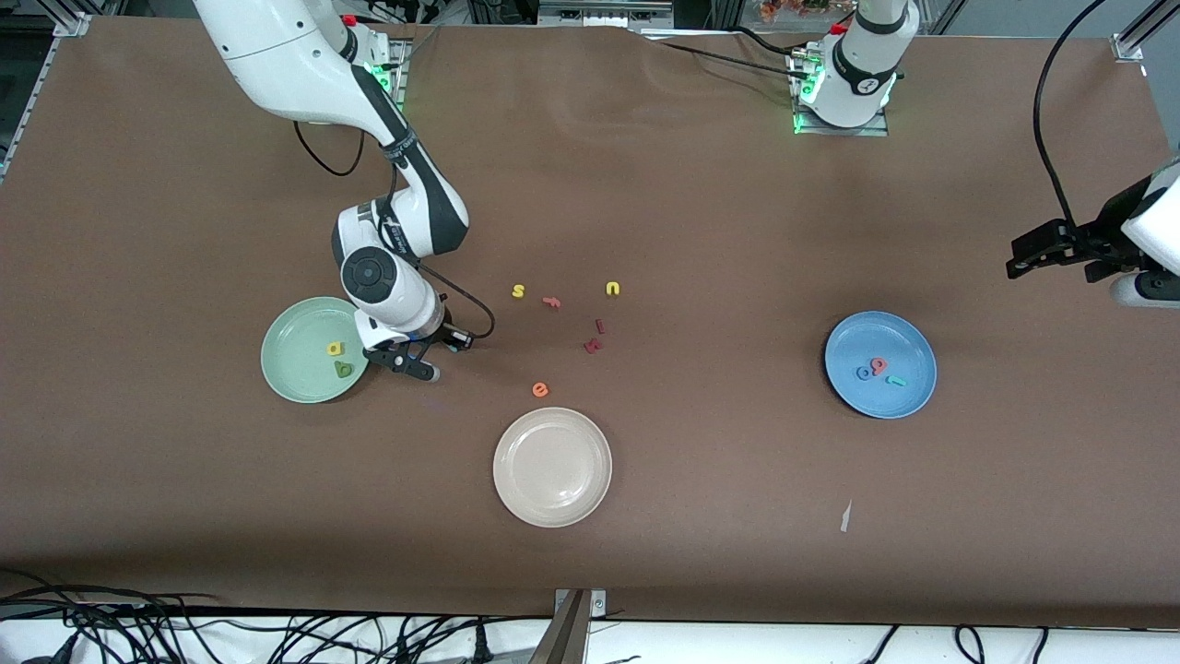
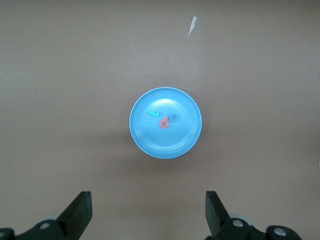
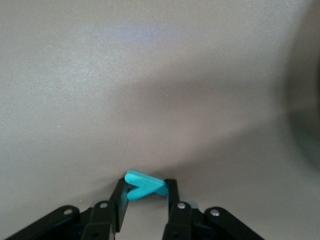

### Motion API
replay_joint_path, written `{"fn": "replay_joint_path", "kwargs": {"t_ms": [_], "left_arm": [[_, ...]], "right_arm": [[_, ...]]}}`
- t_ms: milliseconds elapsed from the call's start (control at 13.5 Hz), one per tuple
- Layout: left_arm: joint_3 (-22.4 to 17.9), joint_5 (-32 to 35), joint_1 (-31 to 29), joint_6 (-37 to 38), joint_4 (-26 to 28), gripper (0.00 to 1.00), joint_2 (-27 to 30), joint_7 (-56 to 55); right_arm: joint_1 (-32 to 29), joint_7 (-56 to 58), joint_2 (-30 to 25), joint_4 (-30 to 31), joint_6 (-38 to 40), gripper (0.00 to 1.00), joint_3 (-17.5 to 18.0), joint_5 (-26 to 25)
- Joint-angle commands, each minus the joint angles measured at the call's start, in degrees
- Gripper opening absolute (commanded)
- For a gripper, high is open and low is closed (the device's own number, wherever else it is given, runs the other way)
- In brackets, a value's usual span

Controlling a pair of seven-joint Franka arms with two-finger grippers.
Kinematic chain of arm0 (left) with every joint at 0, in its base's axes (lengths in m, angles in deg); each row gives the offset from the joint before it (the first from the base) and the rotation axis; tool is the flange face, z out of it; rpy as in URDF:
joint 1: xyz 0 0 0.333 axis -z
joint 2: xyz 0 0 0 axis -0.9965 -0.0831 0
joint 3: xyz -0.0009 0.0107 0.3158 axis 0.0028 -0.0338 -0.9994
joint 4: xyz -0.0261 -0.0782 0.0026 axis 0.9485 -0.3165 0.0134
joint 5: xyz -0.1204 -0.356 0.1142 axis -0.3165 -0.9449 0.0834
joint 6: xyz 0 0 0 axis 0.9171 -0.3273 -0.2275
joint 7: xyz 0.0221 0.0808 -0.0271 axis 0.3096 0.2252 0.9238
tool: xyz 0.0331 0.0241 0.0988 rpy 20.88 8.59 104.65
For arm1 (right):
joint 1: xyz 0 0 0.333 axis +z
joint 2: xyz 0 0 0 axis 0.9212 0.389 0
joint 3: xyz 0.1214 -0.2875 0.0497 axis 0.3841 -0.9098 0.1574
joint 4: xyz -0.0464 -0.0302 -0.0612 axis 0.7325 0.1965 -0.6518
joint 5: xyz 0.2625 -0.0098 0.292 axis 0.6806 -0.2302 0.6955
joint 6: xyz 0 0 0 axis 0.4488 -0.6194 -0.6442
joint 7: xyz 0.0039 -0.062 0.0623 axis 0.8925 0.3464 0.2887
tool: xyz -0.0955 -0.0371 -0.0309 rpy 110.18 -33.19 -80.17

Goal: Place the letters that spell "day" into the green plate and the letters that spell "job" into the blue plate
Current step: 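Place the cyan y on the green plate with the right gripper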

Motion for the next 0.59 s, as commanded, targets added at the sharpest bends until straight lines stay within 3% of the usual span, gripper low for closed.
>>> {"fn": "replay_joint_path", "kwargs": {"t_ms": [0,222,518], "left_arm": [[0.17,-1.18,-0.54,-0.02,-0.39,1.00,0.60,0.58],[0.17,-0.92,-0.63,-0.28,-0.57,1.00,0.51,0.58],[0.16,-0.91,-0.89,-0.81,-0.48,1.00,0.60,0.58]], "right_arm": [[0.31,0.13,-0.42,0.85,-1.22,0.19,0.01,0.24],[0.31,0.65,-1.38,0.42,-0.35,0.19,-0.07,0.15],[0.13,5.99,-3.75,-3.27,10.26,0.19,-2.61,-0.55]]}}
